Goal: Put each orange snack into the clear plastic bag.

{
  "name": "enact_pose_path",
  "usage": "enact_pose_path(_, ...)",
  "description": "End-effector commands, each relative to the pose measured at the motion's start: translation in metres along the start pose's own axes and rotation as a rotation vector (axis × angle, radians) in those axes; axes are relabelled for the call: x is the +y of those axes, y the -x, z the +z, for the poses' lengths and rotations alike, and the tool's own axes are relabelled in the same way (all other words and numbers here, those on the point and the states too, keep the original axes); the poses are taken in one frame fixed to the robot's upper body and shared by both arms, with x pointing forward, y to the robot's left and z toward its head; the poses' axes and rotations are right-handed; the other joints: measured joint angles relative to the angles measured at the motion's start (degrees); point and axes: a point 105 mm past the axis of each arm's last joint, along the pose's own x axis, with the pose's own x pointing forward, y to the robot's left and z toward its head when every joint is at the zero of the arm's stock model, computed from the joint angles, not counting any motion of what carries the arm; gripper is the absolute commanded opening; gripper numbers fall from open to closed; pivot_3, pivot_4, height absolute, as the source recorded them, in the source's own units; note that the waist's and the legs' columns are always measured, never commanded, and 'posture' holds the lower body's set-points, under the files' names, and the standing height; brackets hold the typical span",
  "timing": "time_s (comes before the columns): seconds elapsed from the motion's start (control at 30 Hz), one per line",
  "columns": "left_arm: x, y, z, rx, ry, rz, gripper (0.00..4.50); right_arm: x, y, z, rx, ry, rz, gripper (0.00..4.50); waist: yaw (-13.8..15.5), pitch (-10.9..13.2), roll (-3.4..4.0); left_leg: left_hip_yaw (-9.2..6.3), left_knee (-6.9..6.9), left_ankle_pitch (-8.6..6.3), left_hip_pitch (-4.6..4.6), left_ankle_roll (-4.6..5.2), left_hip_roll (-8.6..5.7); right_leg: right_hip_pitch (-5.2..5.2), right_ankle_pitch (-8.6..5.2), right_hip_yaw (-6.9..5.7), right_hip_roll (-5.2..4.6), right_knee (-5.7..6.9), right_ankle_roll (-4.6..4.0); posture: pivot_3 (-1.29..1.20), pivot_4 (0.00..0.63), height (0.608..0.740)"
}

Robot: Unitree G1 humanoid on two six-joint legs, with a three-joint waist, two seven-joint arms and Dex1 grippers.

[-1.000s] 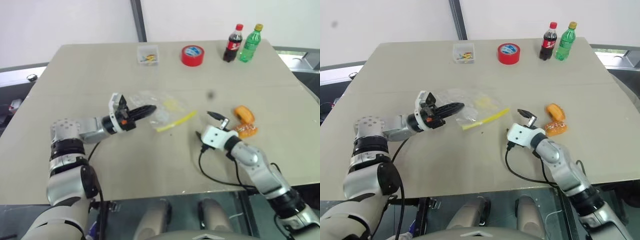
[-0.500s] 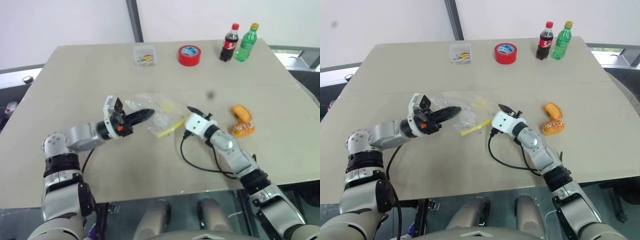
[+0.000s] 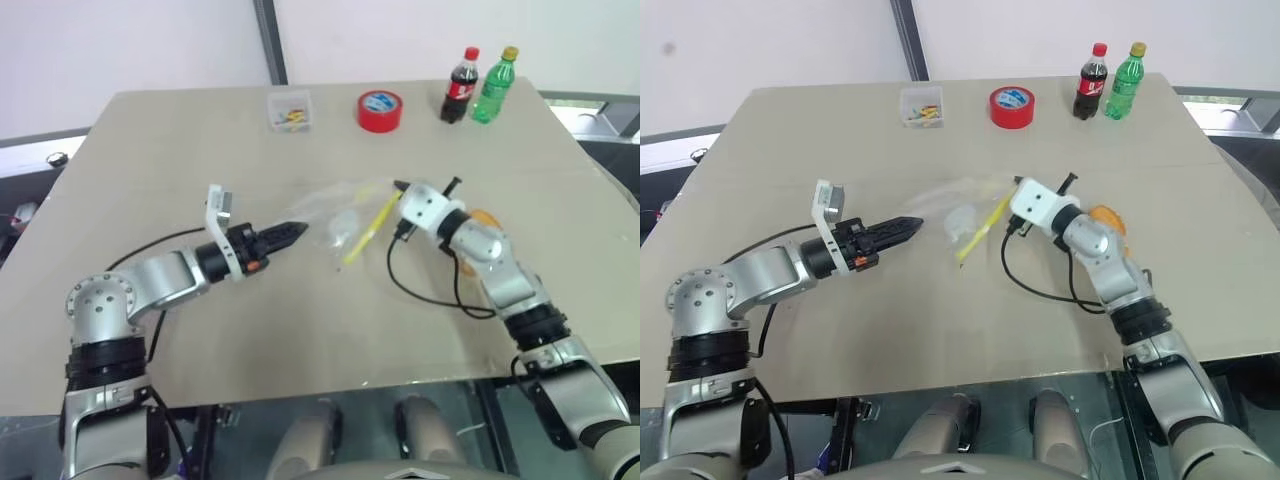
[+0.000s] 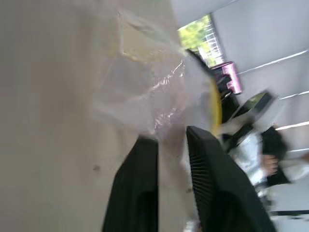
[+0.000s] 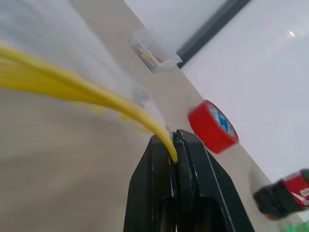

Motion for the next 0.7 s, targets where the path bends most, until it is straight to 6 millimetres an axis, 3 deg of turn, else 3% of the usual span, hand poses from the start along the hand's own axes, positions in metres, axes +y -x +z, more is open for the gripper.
enact_pose_path(0.03, -0.019, -0.004, 0.001, 0.032, -0.704, 0.153, 1.68, -0.03, -0.006, 0.0, 0.089, 0.015, 0.067, 0.0, -0.03, 0.05, 0.05, 0.03, -0.01, 0.0, -0.02, 0.0, 0.0, 0.0, 0.0, 0.01, 0.0, -0.03, -0.01, 0.0, 0.15, 0.74)
enact_pose_path(0.1, -0.033, -0.006, -0.008, 0.039, -0.975, 0.119, 1.68, -0.039, -0.009, -0.002, 0.144, 0.022, 0.091, 0.0, -0.03, 0.07, 0.13, 0.18, -0.15, 0.0, -0.01, 0.0, 0.01, -0.04, 0.02, 0.13, -0.01, -0.11, -0.05, 0.0, 0.15, 0.74)
enact_pose_path(0.27, -0.053, -0.008, -0.021, 0.015, -1.293, 0.063, 1.68, -0.043, -0.017, -0.003, 0.23, 0.033, 0.139, 0.0, 0.12, 0.07, 0.16, 0.29, -0.58, 0.0, -0.01, 0.01, 0.11, -0.22, 0.02, 0.25, -0.02, -0.35, -0.06, 0.0, 0.15, 0.74)
enact_pose_path(0.7, -0.047, -0.039, -0.021, -0.012, -1.431, 0.201, 1.68, -0.033, -0.03, 0.014, 0.262, 0.014, 0.168, 0.0, 0.1, 0.1, 0.16, 0.31, -0.61, 0.0, -0.12, 0.02, 0.09, -0.35, 0.02, 0.27, 0.0, -0.3, -0.05, 0.0, 0.15, 0.74)
